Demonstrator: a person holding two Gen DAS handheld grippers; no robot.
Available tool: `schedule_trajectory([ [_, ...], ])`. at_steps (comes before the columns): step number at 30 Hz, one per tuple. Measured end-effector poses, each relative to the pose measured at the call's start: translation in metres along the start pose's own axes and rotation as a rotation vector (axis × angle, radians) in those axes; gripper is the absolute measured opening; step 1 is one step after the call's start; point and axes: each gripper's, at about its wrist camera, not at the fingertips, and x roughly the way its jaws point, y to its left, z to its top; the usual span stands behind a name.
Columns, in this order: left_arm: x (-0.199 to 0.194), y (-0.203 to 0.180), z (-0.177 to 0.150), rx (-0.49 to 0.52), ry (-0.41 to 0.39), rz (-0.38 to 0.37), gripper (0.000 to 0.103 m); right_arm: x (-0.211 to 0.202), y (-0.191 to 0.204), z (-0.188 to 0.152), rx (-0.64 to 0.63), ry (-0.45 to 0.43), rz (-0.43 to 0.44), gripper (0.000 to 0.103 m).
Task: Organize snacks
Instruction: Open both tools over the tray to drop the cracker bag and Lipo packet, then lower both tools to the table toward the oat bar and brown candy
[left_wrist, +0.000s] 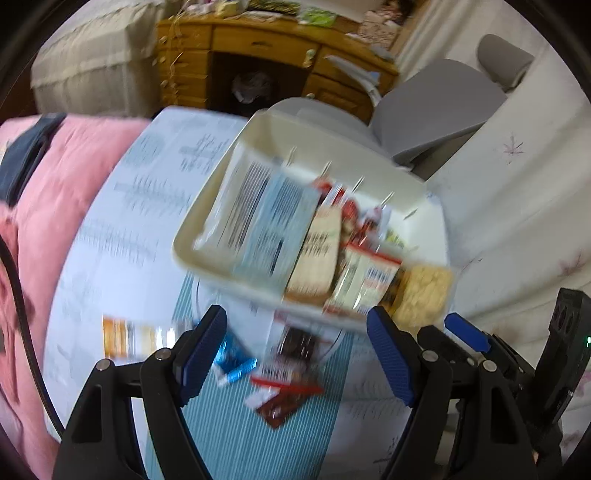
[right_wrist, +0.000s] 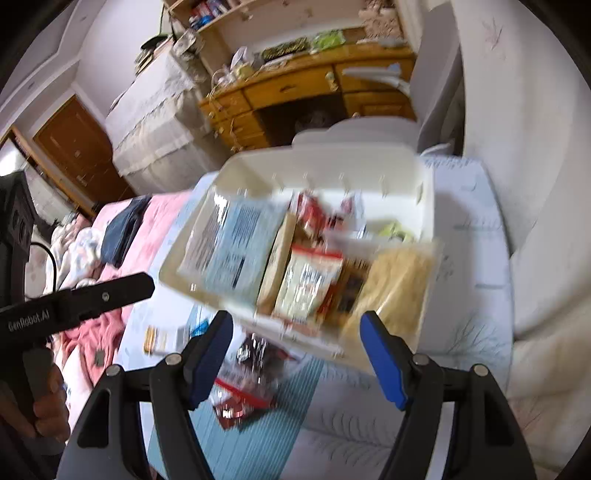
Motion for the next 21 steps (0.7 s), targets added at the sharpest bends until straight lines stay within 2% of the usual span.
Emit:
schedule_trajectory([
  [8, -0.003, 0.033, -0.072, -0.071, 0.032, 0.082, 0.077, 0.014, 0.002, -0.038, 0.012, 0.097, 0.062, 0.072],
  [15, -0.004, 0.06, -0.102, -0.108, 0.054, 0.109, 0.077, 0.025, 0.016, -0.068, -0.021, 0.167, 0.033, 0.072],
  [21, 0.0, 0.092, -0.108, -0.086, 0.098, 0.134, 0.077, 0.035, 0.03, -0.091, 0.023, 0.23, 0.03, 0.072],
])
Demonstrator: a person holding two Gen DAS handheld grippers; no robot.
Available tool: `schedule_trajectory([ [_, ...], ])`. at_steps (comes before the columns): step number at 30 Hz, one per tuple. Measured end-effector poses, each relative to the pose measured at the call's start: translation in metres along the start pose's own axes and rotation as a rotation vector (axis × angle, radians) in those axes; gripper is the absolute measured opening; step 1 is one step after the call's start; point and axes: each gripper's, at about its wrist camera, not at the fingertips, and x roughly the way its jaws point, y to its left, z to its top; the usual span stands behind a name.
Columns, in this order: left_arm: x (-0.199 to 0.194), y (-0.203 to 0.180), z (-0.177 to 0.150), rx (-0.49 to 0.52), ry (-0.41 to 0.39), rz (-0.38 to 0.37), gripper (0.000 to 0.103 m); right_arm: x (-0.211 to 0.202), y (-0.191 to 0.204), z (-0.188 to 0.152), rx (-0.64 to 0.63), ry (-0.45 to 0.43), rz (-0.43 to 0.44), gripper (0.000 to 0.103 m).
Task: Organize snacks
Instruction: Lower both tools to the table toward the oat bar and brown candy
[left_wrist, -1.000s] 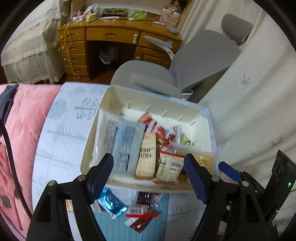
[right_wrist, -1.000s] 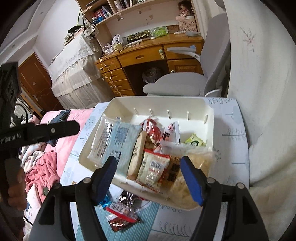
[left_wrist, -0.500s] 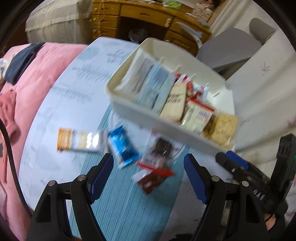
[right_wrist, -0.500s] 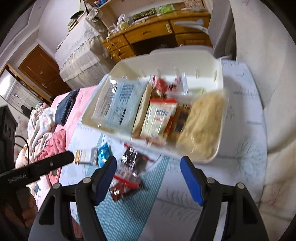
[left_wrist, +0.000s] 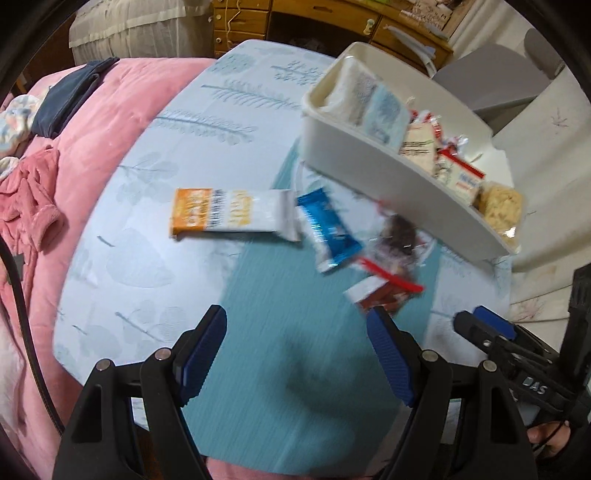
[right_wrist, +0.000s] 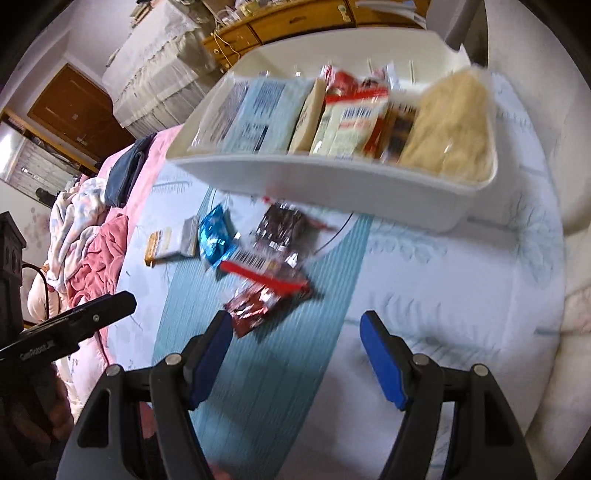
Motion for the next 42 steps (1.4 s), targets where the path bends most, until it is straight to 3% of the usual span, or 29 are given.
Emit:
schedule_trajectory([
  [6, -0.001, 0.041, 0.008, 0.027, -0.001, -0.003, 0.077, 0.009, 0.014, -0.012, 0.113, 0.005, -0.025, 0.072],
  [16, 0.003, 0.073, 0.038, 0.25, 0.044, 0.007, 0.077, 0.022, 0.026, -0.023, 0.381, -0.044, -0.069, 0.072],
  [23, 0.018, 0.093, 0.06, 0.374, 0.115, -0.044, 0.082, 0.038, 0.038, -0.029, 0.531, -0.077, -0.151, 0.072],
  [34, 0.061, 0.091, 0.088, 0.557, 0.176, -0.031, 0.082, 0.064, 0.05, -0.041, 0.718, -0.093, -0.246, 0.072],
  [42, 0.079, 0.068, 0.089, 0.732, 0.109, -0.072, 0.082, 0.077, 0.058, -0.031, 0.718, -0.059, -0.327, 0.072],
])
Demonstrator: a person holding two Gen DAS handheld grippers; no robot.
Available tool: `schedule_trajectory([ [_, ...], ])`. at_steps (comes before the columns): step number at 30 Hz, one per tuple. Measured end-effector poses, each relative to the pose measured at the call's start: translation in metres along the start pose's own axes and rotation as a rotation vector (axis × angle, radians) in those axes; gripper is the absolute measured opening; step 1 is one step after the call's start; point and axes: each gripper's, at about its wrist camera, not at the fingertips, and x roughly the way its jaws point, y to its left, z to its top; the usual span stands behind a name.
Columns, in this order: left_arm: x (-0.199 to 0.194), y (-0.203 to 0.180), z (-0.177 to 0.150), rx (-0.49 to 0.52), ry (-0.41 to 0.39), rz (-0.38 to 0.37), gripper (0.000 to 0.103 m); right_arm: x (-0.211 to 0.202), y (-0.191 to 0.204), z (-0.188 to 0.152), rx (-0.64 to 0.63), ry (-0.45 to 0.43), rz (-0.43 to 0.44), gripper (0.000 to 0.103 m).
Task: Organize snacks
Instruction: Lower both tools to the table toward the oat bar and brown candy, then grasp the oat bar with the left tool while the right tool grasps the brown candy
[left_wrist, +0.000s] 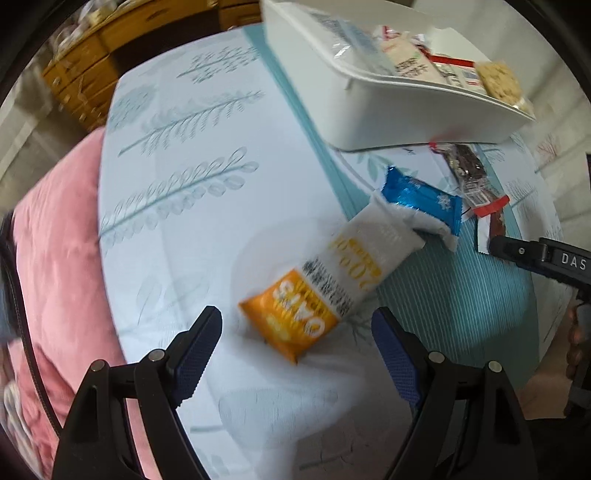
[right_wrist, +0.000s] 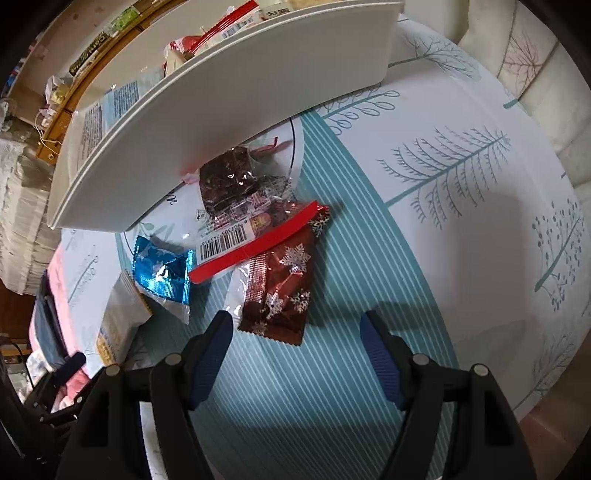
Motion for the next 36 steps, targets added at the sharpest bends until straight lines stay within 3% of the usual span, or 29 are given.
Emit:
schedule_trajectory([
  [9, 0.022, -0.015, 0.014, 0.1, -0.009, -0.025, 0.082, 0.008, 0.024, 0.001, -0.071, -0.015, -0.07, 0.072],
  [18, 0.032, -0.018, 0.015, 0.143, -0.026, -0.001, 0.069, 0.017, 0.05, 0.009, -0.156, -0.044, -0.126, 0.067],
  [25, 0.027, -0.013, 0.011, 0.138, -0.065, 0.006, 0.047, 0.019, 0.081, 0.013, -0.211, -0.042, -0.181, 0.05],
  [36, 0.025, -0.007, -0.003, 0.052, -0.045, -0.098, 0.042, 0.021, 0.088, 0.005, -0.153, 0.041, -0.179, 0.046],
])
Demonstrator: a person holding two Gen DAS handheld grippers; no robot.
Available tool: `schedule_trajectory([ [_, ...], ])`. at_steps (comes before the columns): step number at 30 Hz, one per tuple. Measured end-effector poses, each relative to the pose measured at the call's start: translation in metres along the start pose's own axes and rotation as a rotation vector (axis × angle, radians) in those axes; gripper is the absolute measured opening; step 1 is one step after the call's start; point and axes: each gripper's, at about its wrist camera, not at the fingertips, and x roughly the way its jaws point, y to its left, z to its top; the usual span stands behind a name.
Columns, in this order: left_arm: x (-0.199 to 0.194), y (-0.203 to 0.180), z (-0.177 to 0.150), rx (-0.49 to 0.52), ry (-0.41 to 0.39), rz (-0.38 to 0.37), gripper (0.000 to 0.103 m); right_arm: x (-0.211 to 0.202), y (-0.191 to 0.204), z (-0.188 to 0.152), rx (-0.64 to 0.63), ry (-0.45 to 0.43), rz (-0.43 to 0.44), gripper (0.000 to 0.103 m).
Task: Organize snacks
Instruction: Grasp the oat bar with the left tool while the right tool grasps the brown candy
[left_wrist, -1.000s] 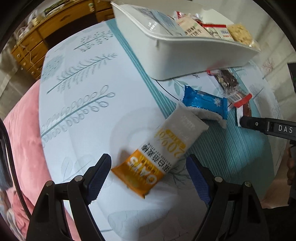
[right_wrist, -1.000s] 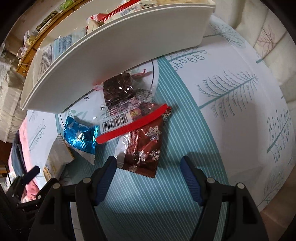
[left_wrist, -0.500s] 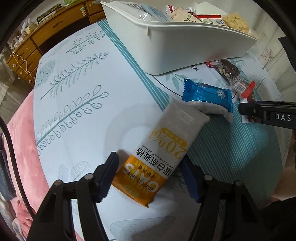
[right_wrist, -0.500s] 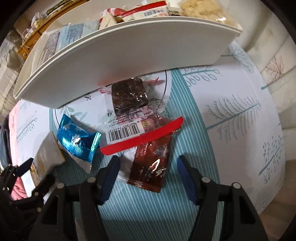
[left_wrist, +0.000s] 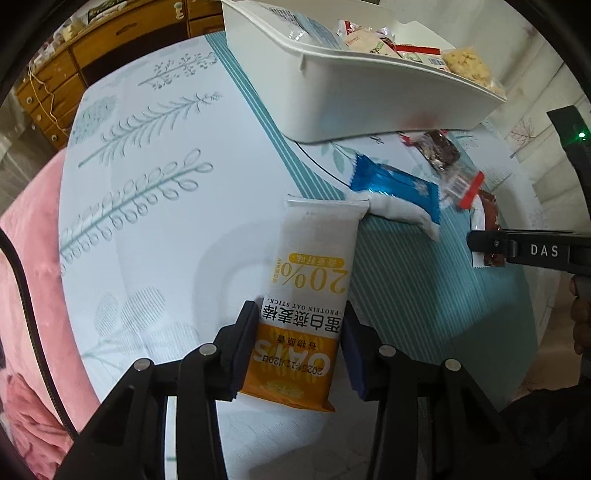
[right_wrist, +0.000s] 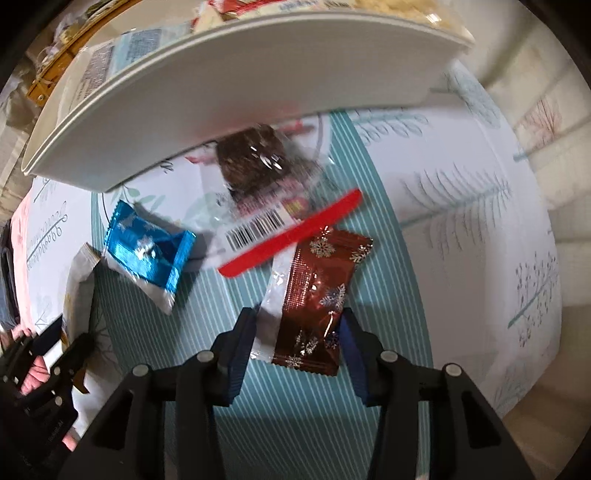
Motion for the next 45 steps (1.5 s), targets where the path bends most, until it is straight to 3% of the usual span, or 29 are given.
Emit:
schedule_trajectory([
  [5, -0.01, -0.004, -0.013, -0.031, -0.015, -0.046, 0.041, -0.002, -0.017, -0.005, 0.101, 0.06, 0.025, 0.044],
  [10, -0.034, -0.004, -0.013, -0.08, -0.08, -0.056, 0.041, -0.007, -0.039, -0.008, 0.193, 0.091, 0.045, 0.044],
  [16, -0.07, -0.019, 0.01, -0.112, -0.154, -0.081, 0.041, -0.024, -0.065, -0.007, 0.264, 0.092, 0.067, 0.044],
  [21, -0.09, -0.029, 0.032, -0.119, -0.169, -0.102, 0.041, -0.046, -0.081, 0.007, 0.288, 0.053, 0.098, 0.044],
  [29, -0.12, -0.047, 0.071, -0.124, -0.224, -0.074, 0.041, -0.086, -0.091, 0.042, 0.262, -0.033, 0.149, 0.044],
  [32, -0.127, -0.051, 0.087, -0.136, -0.246, -0.075, 0.041, -0.096, -0.118, 0.045, 0.239, -0.066, 0.171, 0.044],
  [45, -0.141, -0.065, 0.156, -0.199, -0.352, -0.004, 0.041, -0.13, -0.123, 0.119, 0.065, -0.214, 0.247, 0.044],
])
